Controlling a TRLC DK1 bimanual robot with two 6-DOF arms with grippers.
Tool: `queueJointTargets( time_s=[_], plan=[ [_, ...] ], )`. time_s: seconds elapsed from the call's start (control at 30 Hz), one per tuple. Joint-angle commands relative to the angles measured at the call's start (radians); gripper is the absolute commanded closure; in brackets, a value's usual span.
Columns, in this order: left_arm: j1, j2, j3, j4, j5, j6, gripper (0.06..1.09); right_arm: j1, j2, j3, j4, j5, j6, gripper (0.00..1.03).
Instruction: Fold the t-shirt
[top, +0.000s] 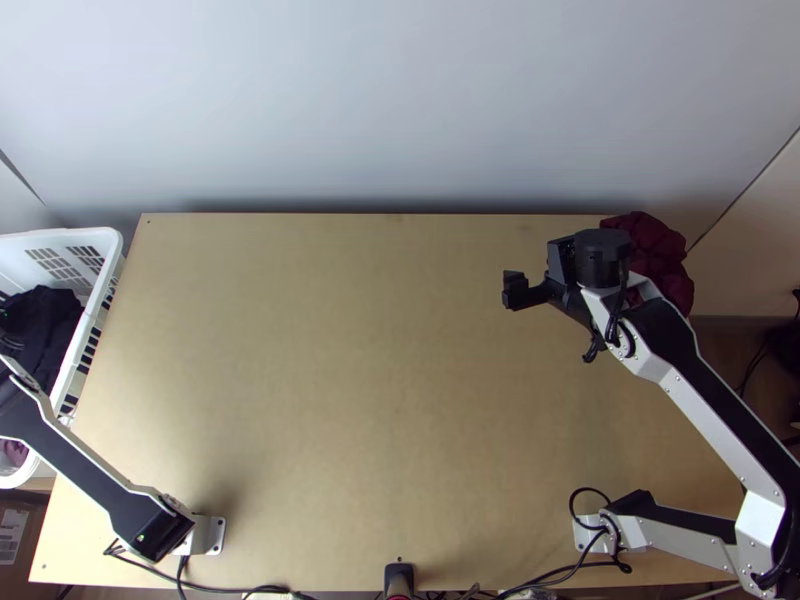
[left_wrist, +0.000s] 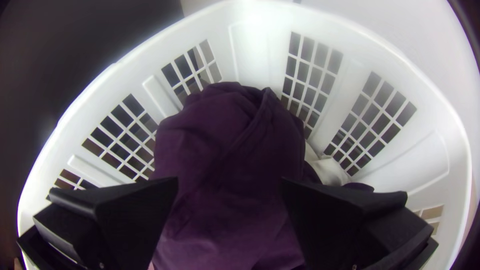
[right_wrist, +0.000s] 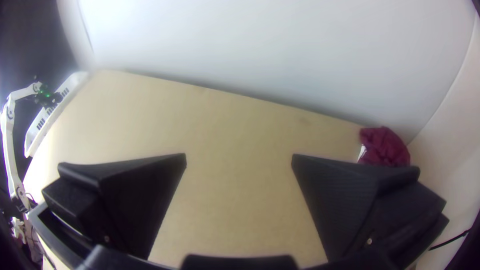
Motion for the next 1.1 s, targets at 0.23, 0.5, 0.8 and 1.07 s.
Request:
queueJointTargets(
  time_s=[0.23,0.5,0.8,1.07],
  plan=[
    [-0.008,0.128,0.071,0.119,-0.04,0.008,0.11,0.0,0.0,-0.017,-0.019,0.019,-0.004,0.05],
    [0.003,0.168,0.09,0.157,-0.066,0.015,0.44,0.0,0.003,-0.026,-0.026,0.022,-0.004,0.05],
    [0.008,0.162,0.088,0.167,-0.074,0.032,1.05,-0.003,0.006,-0.06,-0.026,0.029,-0.012,0.05],
    [0.028,0.123,0.086,0.124,-0.086,0.071,1.04,-0.005,0.007,-0.088,-0.022,0.03,-0.011,0.05]
  ],
)
